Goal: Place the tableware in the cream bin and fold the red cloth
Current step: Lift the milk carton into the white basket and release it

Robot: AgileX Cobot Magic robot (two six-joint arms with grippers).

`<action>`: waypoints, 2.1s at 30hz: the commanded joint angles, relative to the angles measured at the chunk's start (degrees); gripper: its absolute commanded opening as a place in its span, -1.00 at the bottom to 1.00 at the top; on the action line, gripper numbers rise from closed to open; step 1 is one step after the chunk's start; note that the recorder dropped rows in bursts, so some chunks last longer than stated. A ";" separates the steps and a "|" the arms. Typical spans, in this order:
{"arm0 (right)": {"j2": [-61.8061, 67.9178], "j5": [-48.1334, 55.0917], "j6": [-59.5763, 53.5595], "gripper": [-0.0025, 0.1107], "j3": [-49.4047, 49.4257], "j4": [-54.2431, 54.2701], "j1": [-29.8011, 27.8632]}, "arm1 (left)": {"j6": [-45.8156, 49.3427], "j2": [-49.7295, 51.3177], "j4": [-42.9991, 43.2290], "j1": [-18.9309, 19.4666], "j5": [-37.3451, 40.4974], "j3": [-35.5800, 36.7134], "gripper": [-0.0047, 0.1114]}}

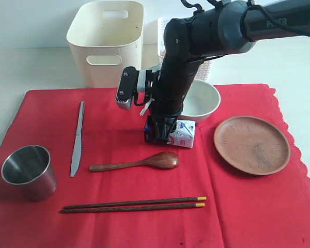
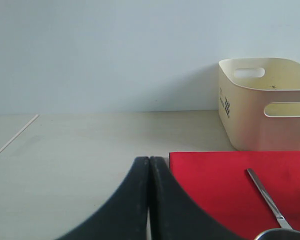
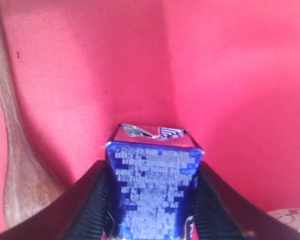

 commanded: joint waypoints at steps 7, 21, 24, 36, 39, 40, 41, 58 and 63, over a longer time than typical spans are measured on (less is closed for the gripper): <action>-0.06 -3.55 -0.29 -0.96 0.10 0.84 0.05 | 0.00 -0.32 0.14 0.13 -0.15 0.03 -0.92; -5.49 -5.30 -0.18 -0.96 -4.03 14.54 0.05 | 0.00 -0.32 0.14 0.13 -0.15 0.03 -0.92; -6.98 -6.47 0.16 -0.96 -4.41 14.75 0.05 | 0.00 -0.32 0.14 0.13 -0.15 0.03 -0.92; -10.01 -9.06 0.16 -0.96 -4.41 12.62 -0.07 | 0.00 -0.32 0.14 0.13 -0.15 0.03 -0.92; -10.01 -10.42 -1.42 -0.96 -4.41 12.51 -0.07 | 0.00 -0.32 0.14 0.13 -0.15 0.03 -0.92; -10.01 -12.40 -1.30 -0.96 -4.41 12.51 -0.07 | 0.00 -0.32 0.14 0.13 -0.15 0.03 -0.92; -10.01 -14.90 -0.90 -0.96 -4.41 12.62 -0.07 | 0.00 -0.32 0.14 0.13 -0.15 0.03 -0.92; -10.01 -34.16 40.84 -0.96 -4.41 -15.23 -10.38 | 0.00 -0.32 0.14 0.13 -0.15 0.03 -0.92; -9.43 -42.24 47.26 -0.96 -4.41 -14.95 -14.82 | 0.00 -0.32 0.14 0.13 -0.15 0.03 -0.92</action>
